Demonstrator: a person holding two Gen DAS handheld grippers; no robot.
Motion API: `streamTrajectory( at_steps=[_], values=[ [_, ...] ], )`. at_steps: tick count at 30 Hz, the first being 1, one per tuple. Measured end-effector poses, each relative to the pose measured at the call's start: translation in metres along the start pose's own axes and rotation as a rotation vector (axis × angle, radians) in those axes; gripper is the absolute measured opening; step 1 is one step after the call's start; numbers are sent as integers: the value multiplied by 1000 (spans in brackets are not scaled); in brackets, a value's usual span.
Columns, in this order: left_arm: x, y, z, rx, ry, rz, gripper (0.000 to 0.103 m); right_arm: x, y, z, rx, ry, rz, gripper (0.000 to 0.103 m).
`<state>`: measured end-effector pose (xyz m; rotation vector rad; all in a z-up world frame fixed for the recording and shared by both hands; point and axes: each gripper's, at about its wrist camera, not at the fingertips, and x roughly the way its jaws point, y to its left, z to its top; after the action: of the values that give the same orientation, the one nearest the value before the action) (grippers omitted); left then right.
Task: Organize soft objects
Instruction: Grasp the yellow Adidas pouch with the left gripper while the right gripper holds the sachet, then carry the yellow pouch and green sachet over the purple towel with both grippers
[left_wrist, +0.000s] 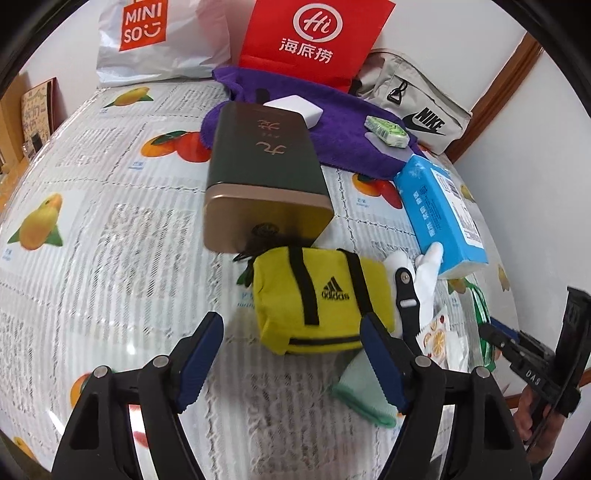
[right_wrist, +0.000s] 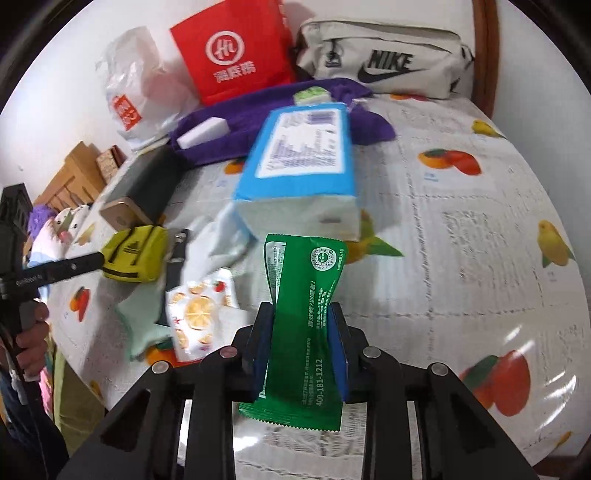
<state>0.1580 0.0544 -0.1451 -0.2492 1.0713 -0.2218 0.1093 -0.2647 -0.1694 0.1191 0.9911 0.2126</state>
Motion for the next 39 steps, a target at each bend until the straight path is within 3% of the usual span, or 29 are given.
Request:
streamTrajectory(
  at_steps=[5, 7, 13, 18, 21, 39],
  values=[
    [18, -3, 6, -5, 6, 19, 71, 5, -12, -3, 24, 4, 9, 29],
    [25, -4, 5, -3, 9, 22, 55, 10, -14, -4, 23, 12, -1, 29],
    [29, -7, 3, 18, -20, 12, 24, 21, -8, -9, -32, 25, -38, 33],
    [25, -3, 0, 16, -38, -15, 18, 23, 0, -14, -68, 1, -77, 37],
    [16, -4, -2, 17, -58, -31, 16, 22, 2, -17, -89, -18, -98, 28],
    [-47, -11, -2, 32, -172, -56, 12, -30, 14, 0, -79, -105, -41, 24]
  ],
)
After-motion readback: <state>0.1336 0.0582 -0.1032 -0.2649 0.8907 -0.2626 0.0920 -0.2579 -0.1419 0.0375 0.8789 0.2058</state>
